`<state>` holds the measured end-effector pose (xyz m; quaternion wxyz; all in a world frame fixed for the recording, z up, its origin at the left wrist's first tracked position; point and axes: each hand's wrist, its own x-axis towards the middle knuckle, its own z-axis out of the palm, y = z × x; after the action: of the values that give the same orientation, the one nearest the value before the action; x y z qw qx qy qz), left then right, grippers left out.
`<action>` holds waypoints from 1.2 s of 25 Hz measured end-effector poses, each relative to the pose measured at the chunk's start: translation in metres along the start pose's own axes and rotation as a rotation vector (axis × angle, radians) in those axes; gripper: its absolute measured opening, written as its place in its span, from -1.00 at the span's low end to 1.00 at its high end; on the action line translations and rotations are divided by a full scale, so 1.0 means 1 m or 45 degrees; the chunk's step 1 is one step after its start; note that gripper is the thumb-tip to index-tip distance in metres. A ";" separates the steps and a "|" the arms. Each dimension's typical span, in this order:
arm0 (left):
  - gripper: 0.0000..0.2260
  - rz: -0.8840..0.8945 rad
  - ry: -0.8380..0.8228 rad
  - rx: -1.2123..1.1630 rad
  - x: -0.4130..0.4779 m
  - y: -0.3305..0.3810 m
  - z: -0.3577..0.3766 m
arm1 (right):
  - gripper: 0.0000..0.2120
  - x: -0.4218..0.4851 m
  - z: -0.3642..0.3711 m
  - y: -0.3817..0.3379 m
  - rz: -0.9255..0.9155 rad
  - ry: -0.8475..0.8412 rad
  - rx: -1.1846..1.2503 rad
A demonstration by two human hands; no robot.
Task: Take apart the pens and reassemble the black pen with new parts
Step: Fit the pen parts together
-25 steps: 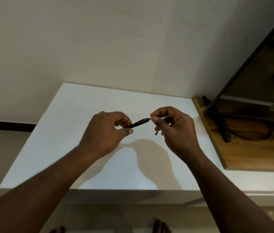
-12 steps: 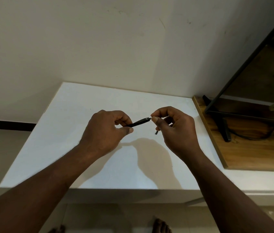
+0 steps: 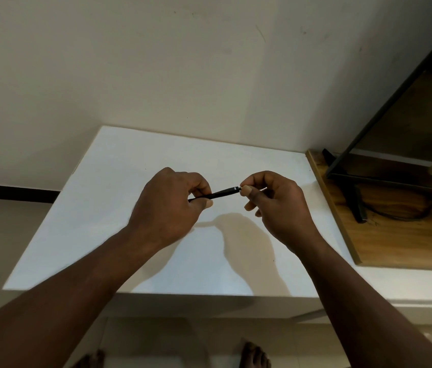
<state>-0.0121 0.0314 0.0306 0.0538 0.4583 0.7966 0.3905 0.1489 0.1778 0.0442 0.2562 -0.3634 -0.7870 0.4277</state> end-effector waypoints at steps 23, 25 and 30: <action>-0.95 0.025 -0.016 0.085 -0.002 0.002 0.001 | -0.90 0.001 -0.004 0.003 0.173 -0.150 0.161; -0.95 0.003 -0.028 0.064 -0.001 0.002 0.000 | -0.89 0.002 -0.005 0.002 0.172 -0.163 0.167; -0.94 -0.021 -0.014 0.010 0.001 0.001 -0.003 | -0.87 0.002 -0.007 0.002 0.147 -0.083 0.232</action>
<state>-0.0136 0.0307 0.0337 0.0595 0.4539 0.8016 0.3845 0.1529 0.1835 0.0460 0.2374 -0.3692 -0.7305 0.5232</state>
